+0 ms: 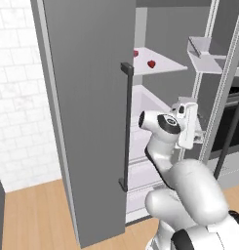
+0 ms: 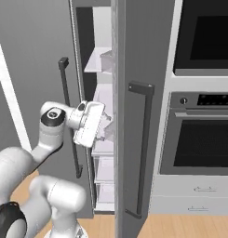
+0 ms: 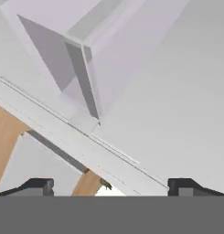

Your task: Take the strawberry from the fridge and place it on top of the pancake, located on the dining counter.

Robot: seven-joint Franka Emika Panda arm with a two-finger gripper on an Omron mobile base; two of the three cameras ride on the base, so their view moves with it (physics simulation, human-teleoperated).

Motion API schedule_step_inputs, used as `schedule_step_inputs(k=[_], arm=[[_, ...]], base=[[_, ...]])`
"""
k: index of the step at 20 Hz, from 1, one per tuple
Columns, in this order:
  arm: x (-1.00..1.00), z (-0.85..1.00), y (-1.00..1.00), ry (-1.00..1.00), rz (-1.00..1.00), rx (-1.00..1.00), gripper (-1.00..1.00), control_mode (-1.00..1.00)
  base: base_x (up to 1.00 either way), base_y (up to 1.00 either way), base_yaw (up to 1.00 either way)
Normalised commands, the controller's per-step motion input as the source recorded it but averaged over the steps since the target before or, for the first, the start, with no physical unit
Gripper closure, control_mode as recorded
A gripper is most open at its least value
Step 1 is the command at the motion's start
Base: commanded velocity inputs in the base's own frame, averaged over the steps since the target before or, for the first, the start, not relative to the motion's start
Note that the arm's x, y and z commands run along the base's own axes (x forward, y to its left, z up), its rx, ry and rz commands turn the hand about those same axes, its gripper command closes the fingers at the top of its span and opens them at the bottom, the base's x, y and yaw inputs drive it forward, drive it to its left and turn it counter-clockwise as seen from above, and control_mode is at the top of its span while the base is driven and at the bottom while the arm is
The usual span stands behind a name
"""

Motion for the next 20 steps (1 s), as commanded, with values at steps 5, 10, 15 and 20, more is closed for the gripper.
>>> schedule_step_inputs(k=[5, 10, 15, 20], arm=[[0.13, 0.00, -0.41, 0.15, 0.00, -0.11, -1.00, -1.00], [0.00, 0.00, -0.44, 0.11, 0.01, -0.06, -1.00, -1.00], [0.00, 0.00, -0.76, 0.09, 0.03, 0.00, -1.00, -1.00], [0.00, 0.00, -0.97, 0.14, 0.01, 0.03, -1.00, -1.00]], base=[[0.00, 0.00, 0.00], [0.00, 0.00, 0.00], [0.00, 0.00, 0.00], [0.00, 0.00, 0.00]])
